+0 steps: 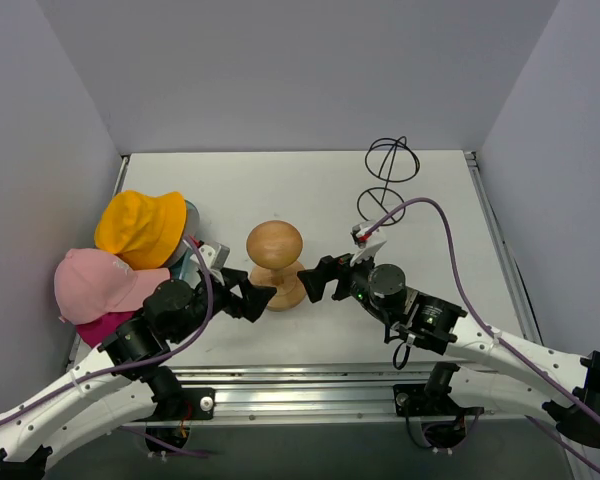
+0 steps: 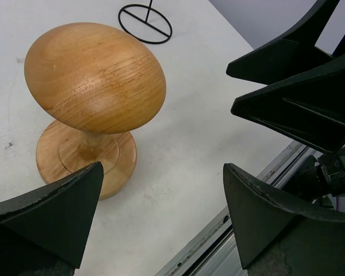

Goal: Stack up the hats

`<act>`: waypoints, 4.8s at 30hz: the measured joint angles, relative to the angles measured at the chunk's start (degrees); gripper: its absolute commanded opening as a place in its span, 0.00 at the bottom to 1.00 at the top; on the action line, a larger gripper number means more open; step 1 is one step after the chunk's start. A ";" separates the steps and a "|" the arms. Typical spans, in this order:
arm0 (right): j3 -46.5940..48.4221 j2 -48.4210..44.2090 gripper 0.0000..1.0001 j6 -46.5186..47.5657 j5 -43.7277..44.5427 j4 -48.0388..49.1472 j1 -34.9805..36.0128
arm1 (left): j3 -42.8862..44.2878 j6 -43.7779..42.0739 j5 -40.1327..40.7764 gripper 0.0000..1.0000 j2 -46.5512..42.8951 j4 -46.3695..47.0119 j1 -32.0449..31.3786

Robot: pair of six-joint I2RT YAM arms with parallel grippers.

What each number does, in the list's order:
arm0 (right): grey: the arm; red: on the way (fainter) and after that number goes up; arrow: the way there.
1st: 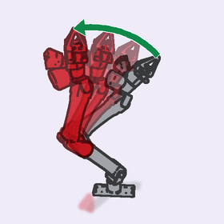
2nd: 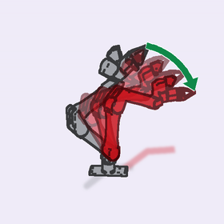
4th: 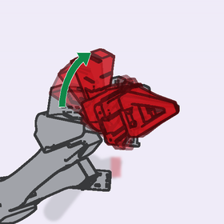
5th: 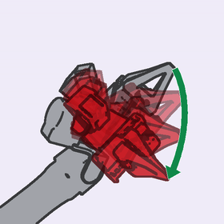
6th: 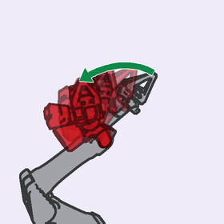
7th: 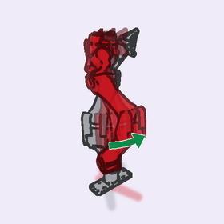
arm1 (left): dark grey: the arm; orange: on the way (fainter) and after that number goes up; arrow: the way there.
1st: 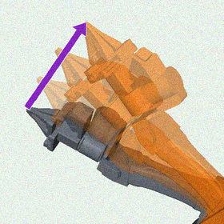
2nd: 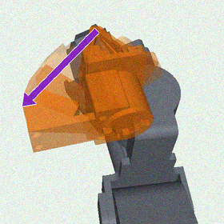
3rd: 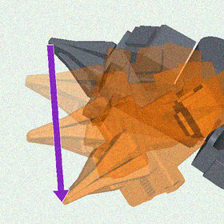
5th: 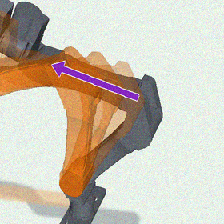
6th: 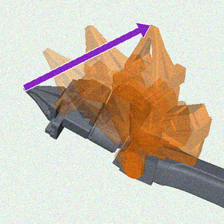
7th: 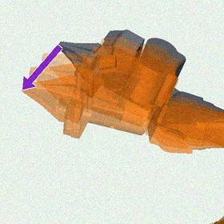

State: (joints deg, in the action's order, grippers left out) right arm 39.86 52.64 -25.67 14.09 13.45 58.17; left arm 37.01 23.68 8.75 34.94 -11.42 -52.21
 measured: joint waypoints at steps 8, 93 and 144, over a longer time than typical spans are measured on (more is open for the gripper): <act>0.00 -1.42 1.00 0.00 0.00 -0.68 0.00 | 2.95 0.74 0.00 0.95 2.27 -0.26 0.00; -0.09 -3.87 0.99 0.00 -4.96 -3.82 0.00 | 45.33 -9.18 3.76 0.03 51.95 -25.75 63.65; 3.98 -13.07 0.99 1.77 -1.46 -9.05 0.00 | 52.24 -6.40 1.99 0.02 30.95 -29.07 31.78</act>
State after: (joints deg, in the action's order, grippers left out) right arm 43.83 39.57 -23.90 12.62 4.40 58.17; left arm 89.25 17.28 10.74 65.89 -40.49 -20.43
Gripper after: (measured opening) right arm 0.994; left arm 0.047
